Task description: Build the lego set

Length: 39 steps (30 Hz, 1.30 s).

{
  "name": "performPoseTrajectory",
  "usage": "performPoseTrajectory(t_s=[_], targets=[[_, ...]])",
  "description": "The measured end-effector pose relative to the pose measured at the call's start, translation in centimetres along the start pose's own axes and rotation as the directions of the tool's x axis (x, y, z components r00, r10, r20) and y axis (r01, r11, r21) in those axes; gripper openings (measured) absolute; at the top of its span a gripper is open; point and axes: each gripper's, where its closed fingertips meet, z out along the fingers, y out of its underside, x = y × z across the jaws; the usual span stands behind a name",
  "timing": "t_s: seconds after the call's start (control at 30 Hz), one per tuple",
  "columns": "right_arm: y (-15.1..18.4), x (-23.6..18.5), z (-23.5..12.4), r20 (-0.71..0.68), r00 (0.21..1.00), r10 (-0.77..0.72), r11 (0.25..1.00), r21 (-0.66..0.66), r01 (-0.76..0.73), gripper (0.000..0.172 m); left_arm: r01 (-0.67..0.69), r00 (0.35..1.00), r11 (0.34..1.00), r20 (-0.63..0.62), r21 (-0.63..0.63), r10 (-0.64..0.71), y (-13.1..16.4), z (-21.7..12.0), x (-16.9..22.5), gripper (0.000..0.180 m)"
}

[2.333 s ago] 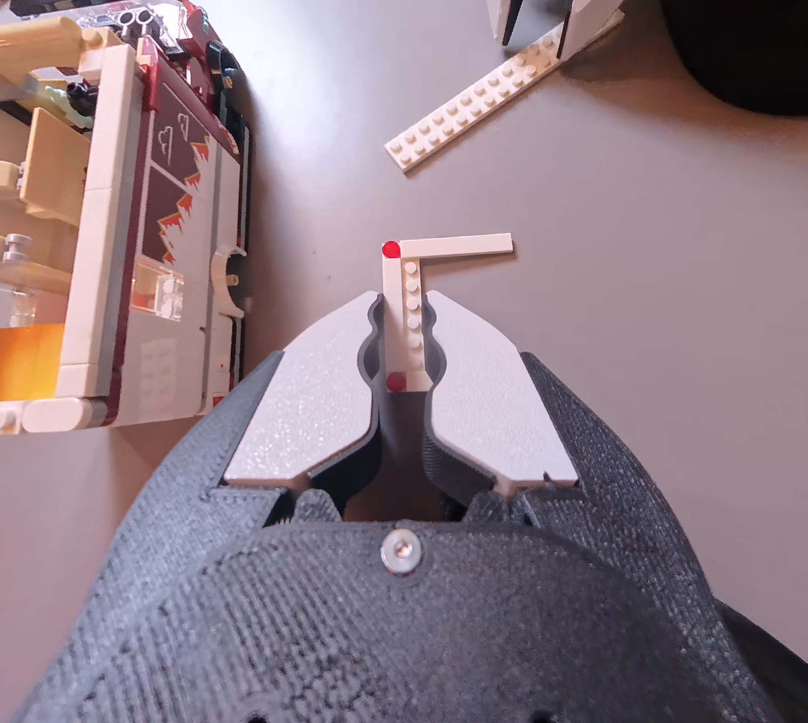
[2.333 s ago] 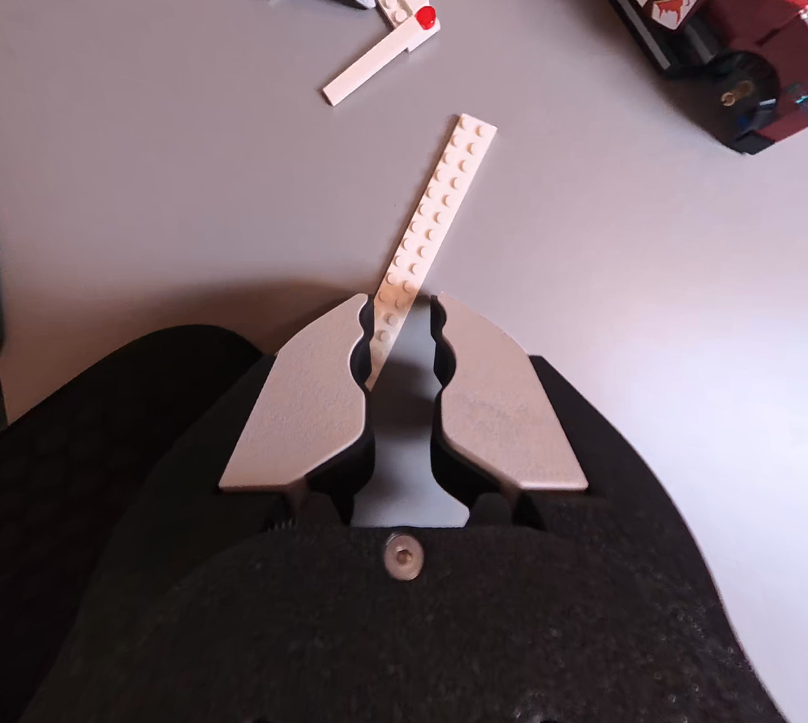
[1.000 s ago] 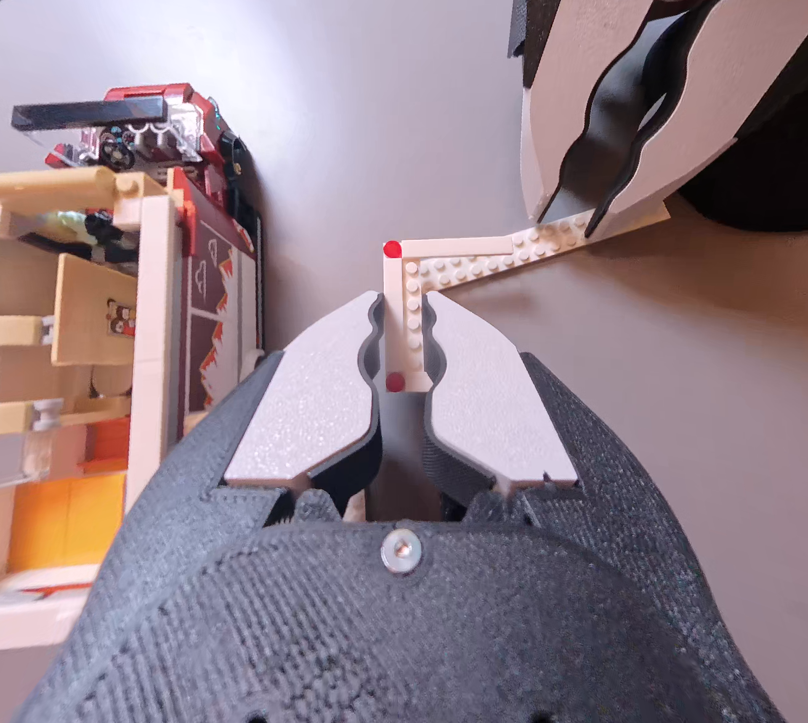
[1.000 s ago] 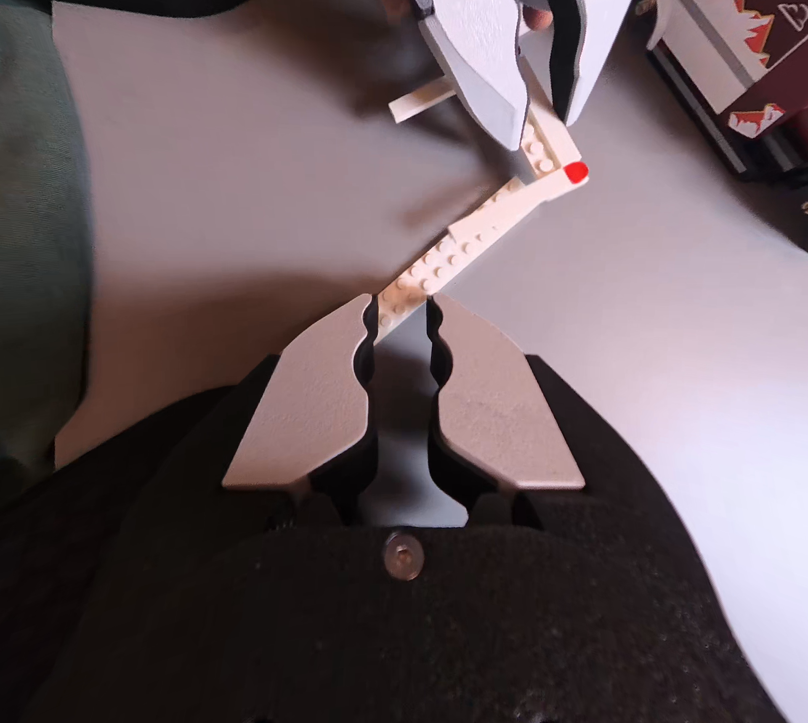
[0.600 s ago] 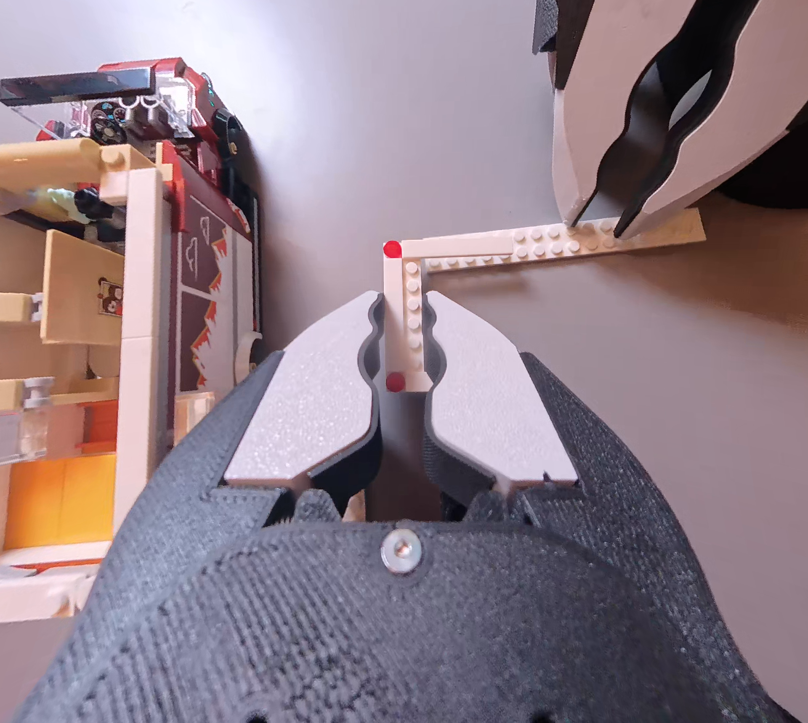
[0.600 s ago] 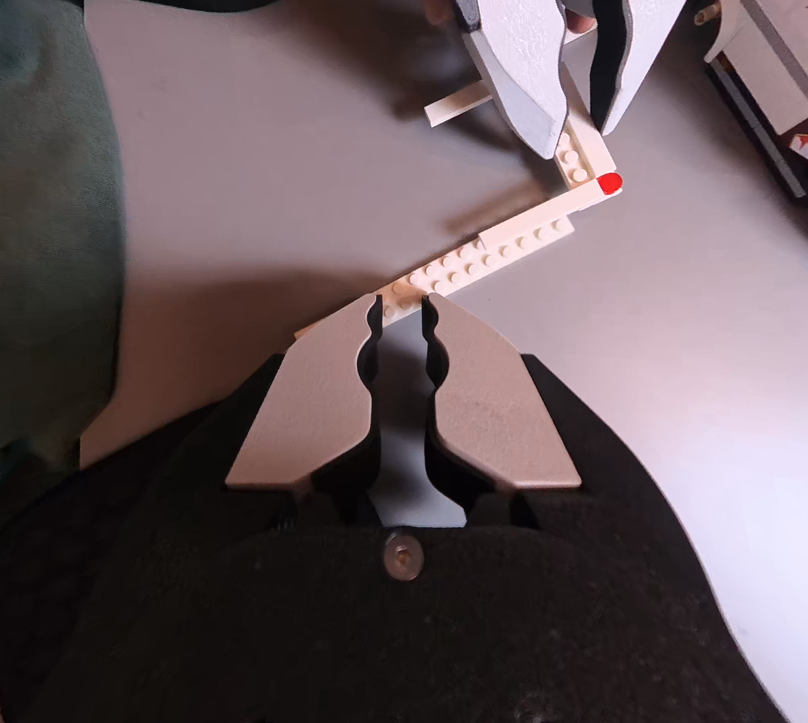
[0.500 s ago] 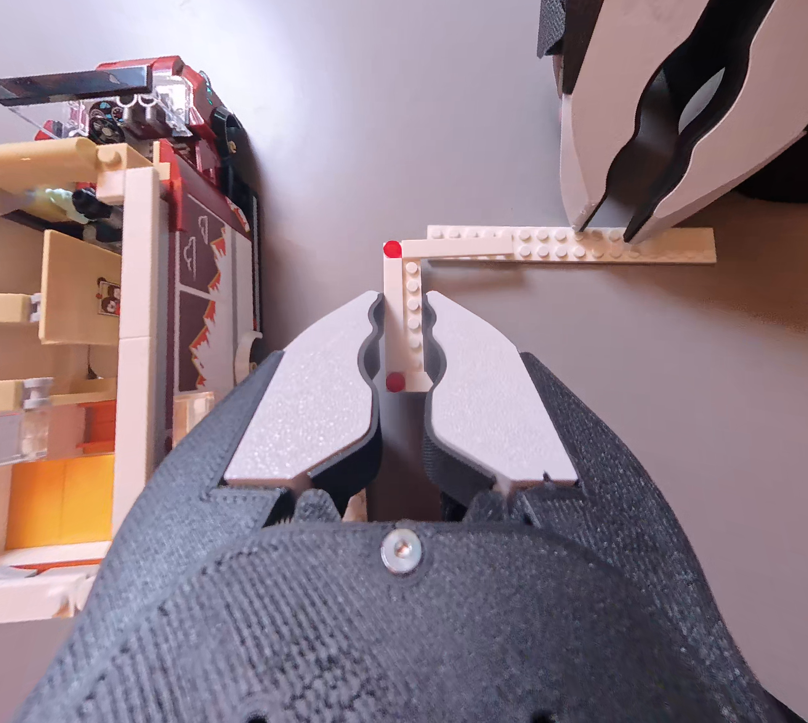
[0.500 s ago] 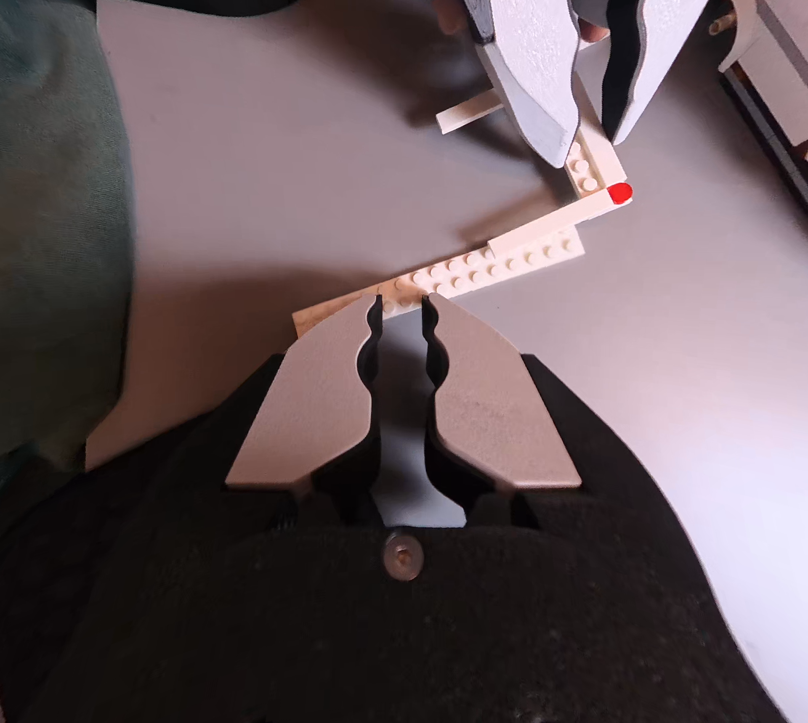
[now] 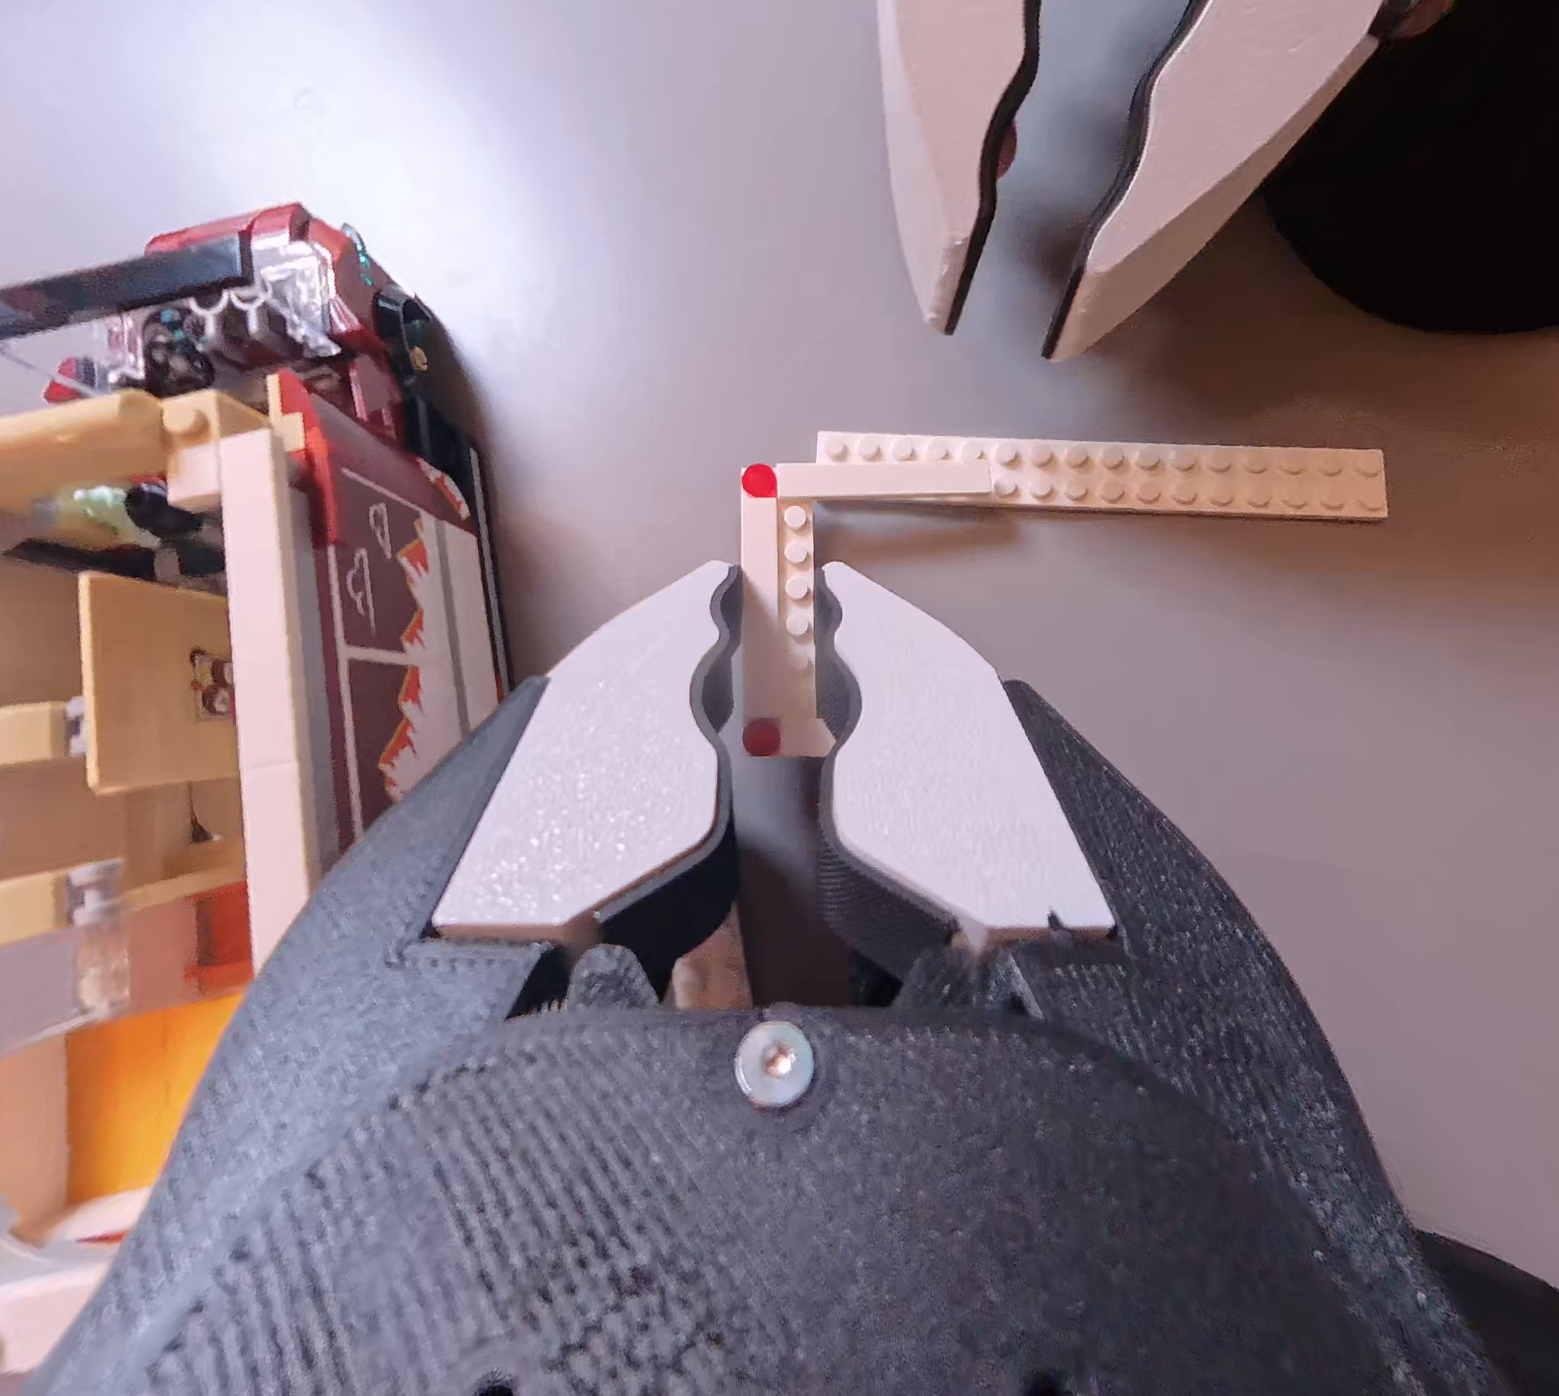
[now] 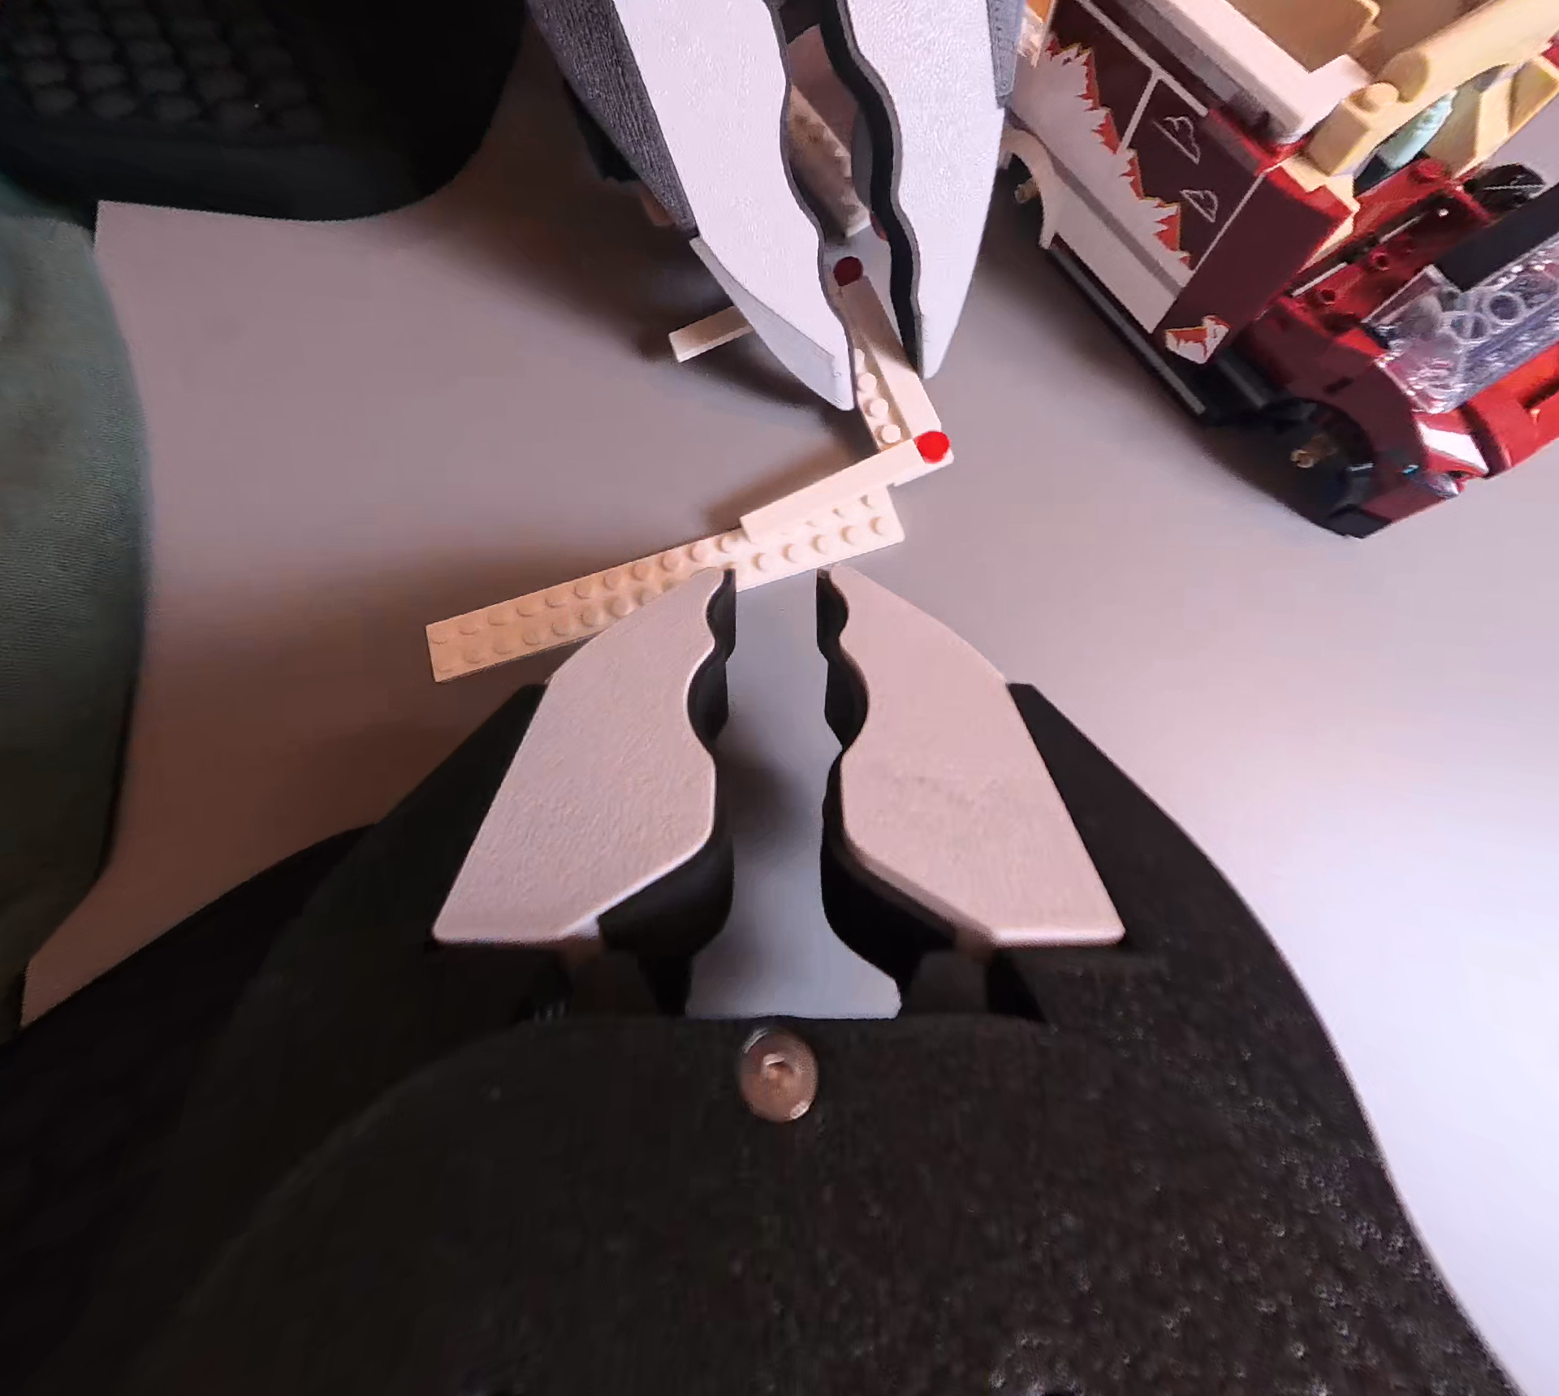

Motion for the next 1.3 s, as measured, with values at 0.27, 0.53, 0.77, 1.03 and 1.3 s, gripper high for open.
performPoseTrajectory(t_s=[0.27,0.53,0.77,1.03,1.3], targets=[[0.6,0.1,0.8,0.003,1.0,-0.001,1.0,-0.024,0.001,0.018,-0.049,0.994,0.998,-0.1,-0.035,0.046,-0.9,0.9,0.6,0.016],[0.2,0.7,1.2,-0.025,1.0,0.019,1.0,0.009,-0.018,0.018,-0.042,0.995,0.998,-0.098,-0.047,0.037,-0.6,0.9,1.2,0.016],[0.0,1.4,1.0,-0.055,0.998,0.04,0.999,0.032,-0.038,0.018,-0.017,0.995,0.999,-0.104,-0.03,0.014,-0.6,0.6,1.8,0.016],[0.2,1.0,1.3,-0.04,0.999,0.034,0.999,0.022,-0.033,0.018,0.003,0.994,1.0,-0.112,-0.022,-0.006,-0.4,1.0,1.9,0.016],[0.4,1.0,1.1,-0.008,0.998,0.068,0.997,0.033,-0.067,0.019,0.015,0.992,1.0,-0.127,-0.01,-0.017,-0.6,1.2,2.0,0.019]])
